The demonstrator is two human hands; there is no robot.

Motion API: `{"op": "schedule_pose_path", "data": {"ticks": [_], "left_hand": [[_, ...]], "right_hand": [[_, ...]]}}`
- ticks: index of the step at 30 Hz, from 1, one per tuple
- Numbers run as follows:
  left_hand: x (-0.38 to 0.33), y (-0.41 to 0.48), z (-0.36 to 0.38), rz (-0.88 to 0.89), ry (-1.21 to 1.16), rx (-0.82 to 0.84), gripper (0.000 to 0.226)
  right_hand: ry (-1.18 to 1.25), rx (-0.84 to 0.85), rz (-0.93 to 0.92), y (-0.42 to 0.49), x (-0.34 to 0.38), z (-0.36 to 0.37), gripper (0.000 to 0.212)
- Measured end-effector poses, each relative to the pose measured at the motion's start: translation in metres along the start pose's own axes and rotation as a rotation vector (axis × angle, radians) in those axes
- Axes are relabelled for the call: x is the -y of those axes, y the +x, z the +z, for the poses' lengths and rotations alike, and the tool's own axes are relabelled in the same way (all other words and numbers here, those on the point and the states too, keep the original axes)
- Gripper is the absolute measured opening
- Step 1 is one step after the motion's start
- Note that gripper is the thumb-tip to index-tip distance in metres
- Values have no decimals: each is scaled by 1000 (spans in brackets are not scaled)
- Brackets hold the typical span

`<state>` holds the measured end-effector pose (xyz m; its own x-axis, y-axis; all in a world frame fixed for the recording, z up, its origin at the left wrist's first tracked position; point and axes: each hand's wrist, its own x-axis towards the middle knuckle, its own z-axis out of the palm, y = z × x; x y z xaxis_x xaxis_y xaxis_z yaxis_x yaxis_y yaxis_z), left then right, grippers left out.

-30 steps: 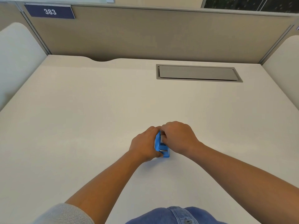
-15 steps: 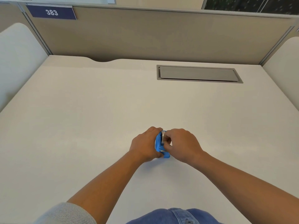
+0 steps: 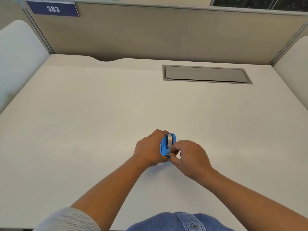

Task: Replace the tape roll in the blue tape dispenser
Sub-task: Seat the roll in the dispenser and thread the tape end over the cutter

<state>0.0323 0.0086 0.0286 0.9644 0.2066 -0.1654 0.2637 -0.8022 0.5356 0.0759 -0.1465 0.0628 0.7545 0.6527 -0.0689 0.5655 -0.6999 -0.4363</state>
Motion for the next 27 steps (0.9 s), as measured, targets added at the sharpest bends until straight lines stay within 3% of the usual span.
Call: {"op": "schedule_pose_path", "data": {"ticks": [10, 27], "left_hand": [[8, 4, -5, 71, 137, 31, 93], [7, 4, -4, 46, 138, -2, 92]], "right_hand": [[14, -18, 17, -10, 1, 7, 8], [-120, -108, -92, -27, -1, 26, 6]]}}
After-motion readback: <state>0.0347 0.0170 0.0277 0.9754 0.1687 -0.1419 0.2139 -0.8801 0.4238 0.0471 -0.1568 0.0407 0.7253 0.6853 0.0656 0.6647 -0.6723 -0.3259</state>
